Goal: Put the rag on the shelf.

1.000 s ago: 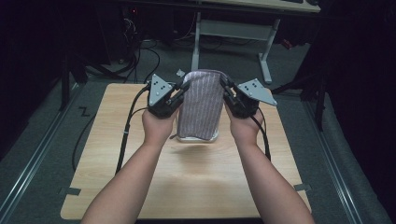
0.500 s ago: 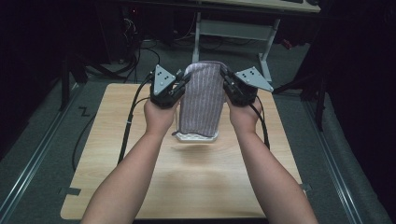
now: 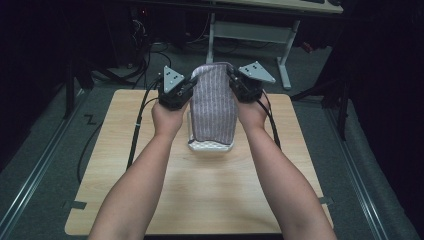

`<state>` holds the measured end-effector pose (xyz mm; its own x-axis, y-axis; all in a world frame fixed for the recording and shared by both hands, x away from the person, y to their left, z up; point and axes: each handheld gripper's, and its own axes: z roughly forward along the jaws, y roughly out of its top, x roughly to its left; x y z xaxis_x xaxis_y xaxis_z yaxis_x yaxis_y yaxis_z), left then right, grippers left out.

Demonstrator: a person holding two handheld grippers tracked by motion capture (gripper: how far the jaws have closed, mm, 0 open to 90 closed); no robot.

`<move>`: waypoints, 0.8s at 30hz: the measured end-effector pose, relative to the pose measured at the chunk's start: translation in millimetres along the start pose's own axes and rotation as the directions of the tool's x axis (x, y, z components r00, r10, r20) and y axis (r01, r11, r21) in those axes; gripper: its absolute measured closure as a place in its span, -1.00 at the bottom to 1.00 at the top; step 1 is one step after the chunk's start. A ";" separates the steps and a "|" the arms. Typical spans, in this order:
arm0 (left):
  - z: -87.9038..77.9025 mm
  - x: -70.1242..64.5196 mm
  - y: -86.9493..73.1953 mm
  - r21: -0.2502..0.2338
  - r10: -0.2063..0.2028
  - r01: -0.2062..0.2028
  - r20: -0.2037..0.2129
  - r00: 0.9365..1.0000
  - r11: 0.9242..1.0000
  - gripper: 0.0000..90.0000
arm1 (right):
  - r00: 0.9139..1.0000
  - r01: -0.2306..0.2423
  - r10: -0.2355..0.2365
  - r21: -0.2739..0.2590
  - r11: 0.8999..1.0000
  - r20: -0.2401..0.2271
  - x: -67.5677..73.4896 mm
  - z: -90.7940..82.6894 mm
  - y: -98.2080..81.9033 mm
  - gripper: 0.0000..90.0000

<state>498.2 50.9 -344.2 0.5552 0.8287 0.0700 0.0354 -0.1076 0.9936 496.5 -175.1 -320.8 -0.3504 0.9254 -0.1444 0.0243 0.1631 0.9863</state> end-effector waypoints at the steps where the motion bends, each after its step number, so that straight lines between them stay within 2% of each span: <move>1: 2.4 1.8 -1.7 0.010 -0.009 0.009 -0.004 1.000 1.000 0.77 | 1.000 0.002 -0.002 0.008 1.000 -0.001 0.4 2.0 -1.3 0.85; 4: 11.8 8.3 -8.9 0.044 -0.031 0.032 -0.017 0.999 0.999 0.77 | 0.999 -0.025 0.026 0.043 0.999 -0.019 -1.1 11.2 -8.6 0.85; 7: 20.0 11.5 -16.0 0.094 -0.034 0.036 -0.019 0.999 0.995 0.77 | 1.000 -0.002 0.003 0.086 0.996 -0.020 -1.5 20.4 -18.5 0.84; 9: 24.6 11.9 -21.5 0.121 -0.052 0.053 -0.007 0.999 0.991 0.76 | 1.000 0.011 -0.010 0.107 0.994 -0.015 -1.8 24.0 -23.2 0.83; 12: 28.4 10.6 -25.9 0.133 -0.053 0.053 -0.003 0.999 0.990 0.75 | 1.000 0.013 -0.011 0.140 0.990 -0.014 -4.9 27.8 -29.1 0.81; 15: 29.5 11.1 -26.3 0.138 -0.074 0.074 -0.006 0.997 0.988 0.71 | 1.000 0.007 -0.003 0.150 0.989 -0.025 -8.3 29.3 -30.9 0.71; 17: 29.2 12.0 -26.2 0.146 -0.082 0.083 -0.016 0.997 0.986 0.63 | 1.000 0.001 0.003 0.153 0.988 -0.023 -10.0 30.0 -30.8 0.57; 20: 27.3 15.0 -25.8 0.165 -0.107 0.109 -0.017 0.994 0.980 0.47 | 0.999 -0.017 0.021 0.163 0.986 -0.024 -12.1 29.2 -30.7 0.48; 24: 22.5 12.9 -22.7 0.155 -0.101 0.102 -0.015 0.995 0.983 0.40 | 1.000 -0.010 0.014 0.151 0.989 -0.023 -12.4 24.3 -29.3 0.47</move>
<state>523.2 51.6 -367.8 0.5363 0.8436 -0.0291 0.2197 -0.1063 0.9698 522.9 -183.0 -349.8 -0.3713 0.9196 -0.1287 0.1687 0.2031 0.9645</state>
